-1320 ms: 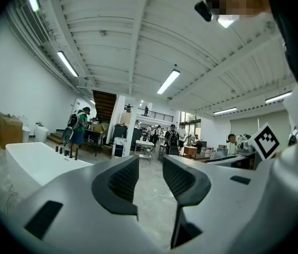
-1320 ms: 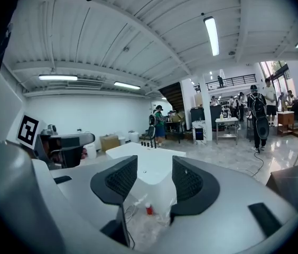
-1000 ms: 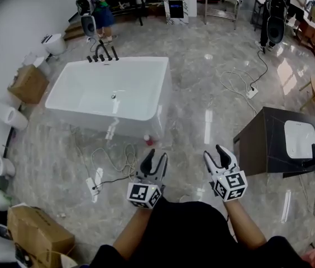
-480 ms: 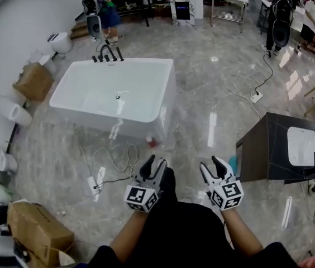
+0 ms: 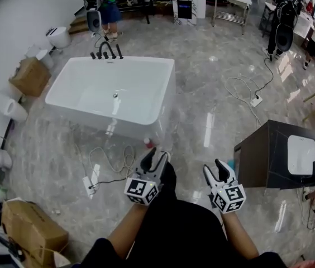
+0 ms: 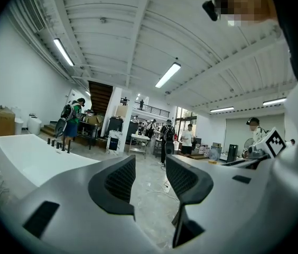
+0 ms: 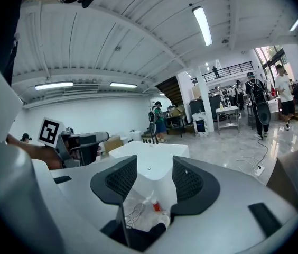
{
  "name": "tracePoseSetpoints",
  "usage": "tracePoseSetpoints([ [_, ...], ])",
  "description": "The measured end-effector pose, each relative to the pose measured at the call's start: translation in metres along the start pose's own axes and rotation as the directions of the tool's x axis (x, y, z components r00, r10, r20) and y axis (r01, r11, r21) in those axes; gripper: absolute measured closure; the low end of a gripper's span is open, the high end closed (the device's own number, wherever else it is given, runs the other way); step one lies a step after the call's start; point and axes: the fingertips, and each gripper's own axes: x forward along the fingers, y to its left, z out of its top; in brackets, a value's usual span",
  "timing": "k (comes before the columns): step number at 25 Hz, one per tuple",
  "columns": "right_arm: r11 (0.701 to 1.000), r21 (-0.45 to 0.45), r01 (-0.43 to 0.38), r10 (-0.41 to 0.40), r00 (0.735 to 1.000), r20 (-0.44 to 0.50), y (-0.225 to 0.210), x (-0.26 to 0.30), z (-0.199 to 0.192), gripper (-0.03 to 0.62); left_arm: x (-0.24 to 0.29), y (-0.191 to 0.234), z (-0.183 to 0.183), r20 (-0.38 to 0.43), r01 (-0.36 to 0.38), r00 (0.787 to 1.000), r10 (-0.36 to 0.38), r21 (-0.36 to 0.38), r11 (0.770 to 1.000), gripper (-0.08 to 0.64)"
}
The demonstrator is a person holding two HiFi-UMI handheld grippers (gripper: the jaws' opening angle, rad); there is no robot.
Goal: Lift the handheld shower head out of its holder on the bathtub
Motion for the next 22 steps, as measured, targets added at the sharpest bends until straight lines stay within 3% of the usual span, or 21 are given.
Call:
tracePoseSetpoints([
  [4, 1.0, -0.014, -0.011, 0.01, 1.0, -0.014, -0.013, 0.041, 0.004, 0.413, 0.034, 0.027, -0.002, 0.013, 0.003, 1.0, -0.003, -0.004, 1.0, 0.402],
  [13, 0.996, -0.047, -0.076, 0.073, 0.996, -0.06, -0.032, 0.192, 0.045, 0.414, 0.128, 0.139, 0.011, 0.01, -0.025, 1.0, 0.025, -0.048, 0.999, 0.402],
  [22, 0.995, -0.054, -0.087, 0.084, 0.995, -0.054, -0.054, 0.335, 0.122, 0.413, 0.213, 0.226, 0.064, 0.015, -0.01, 1.0, 0.01, -0.044, 0.999, 0.402],
])
